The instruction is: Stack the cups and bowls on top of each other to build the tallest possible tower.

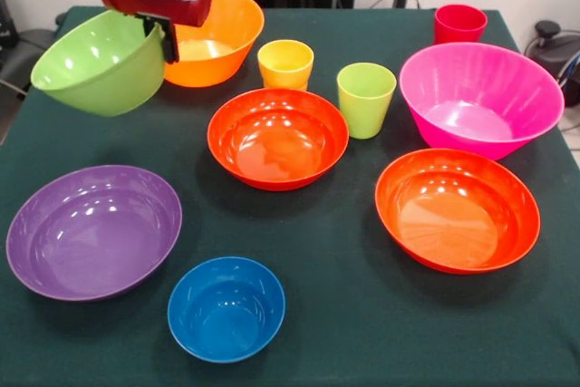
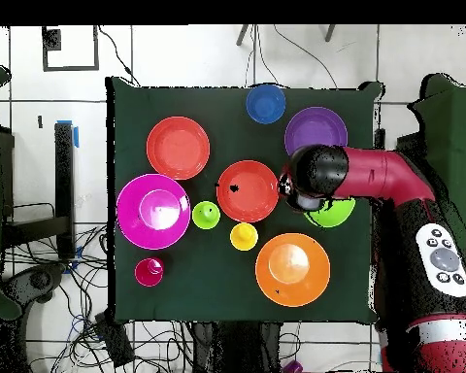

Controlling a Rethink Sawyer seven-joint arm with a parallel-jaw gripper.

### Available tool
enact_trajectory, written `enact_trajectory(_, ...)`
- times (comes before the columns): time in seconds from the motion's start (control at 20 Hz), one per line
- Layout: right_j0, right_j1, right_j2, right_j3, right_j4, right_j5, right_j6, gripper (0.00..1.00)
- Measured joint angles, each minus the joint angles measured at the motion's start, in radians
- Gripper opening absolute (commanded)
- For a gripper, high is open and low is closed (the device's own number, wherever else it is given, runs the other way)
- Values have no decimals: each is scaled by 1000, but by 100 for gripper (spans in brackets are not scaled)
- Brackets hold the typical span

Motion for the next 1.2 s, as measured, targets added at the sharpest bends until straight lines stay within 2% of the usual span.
enact_trajectory(0.45, 42, -21, 0, -11, 9, 71, 0, 0)
enact_trajectory(1.2, 131, -5, 0, -161, 35, 90, 0, 0)
